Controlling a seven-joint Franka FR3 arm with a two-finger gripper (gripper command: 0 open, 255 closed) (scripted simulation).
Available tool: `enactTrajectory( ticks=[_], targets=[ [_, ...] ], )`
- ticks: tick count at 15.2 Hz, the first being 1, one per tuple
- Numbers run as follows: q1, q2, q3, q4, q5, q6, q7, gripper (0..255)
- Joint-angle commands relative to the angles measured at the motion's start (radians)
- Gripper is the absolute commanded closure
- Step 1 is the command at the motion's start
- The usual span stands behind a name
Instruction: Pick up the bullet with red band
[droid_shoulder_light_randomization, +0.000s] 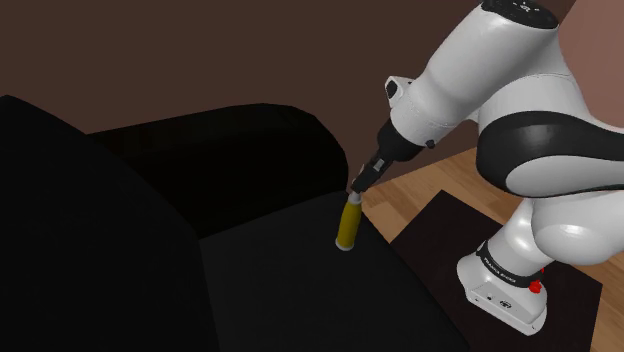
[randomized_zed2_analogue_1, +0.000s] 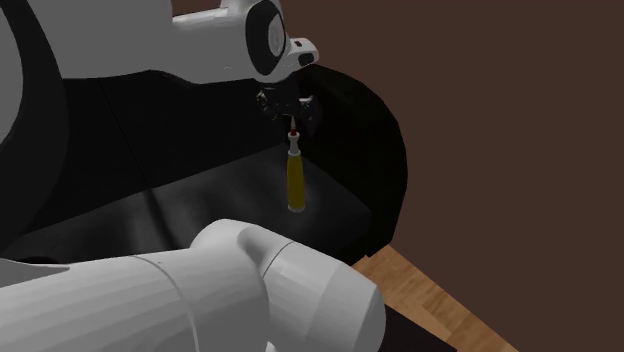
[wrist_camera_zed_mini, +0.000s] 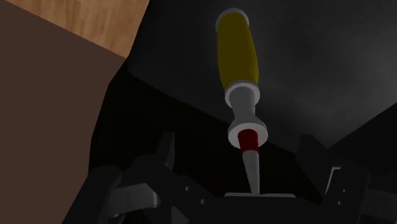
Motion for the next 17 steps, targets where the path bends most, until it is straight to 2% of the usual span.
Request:
enactTrajectory(
  ticks=[1,7,8,17],
  targets=[
    [0.003,0.007,0.016,-0.019,0.006,0.029,0.01,0],
    [0.007,0.027,0.04,-0.067,0.019,0.097,0.018,0],
    [0.006,0.031,0.043,-0.066,0.019,0.099,0.02,255],
    [0.007,0.027,0.04,-0.067,0.019,0.097,0.018,255]
  ],
)
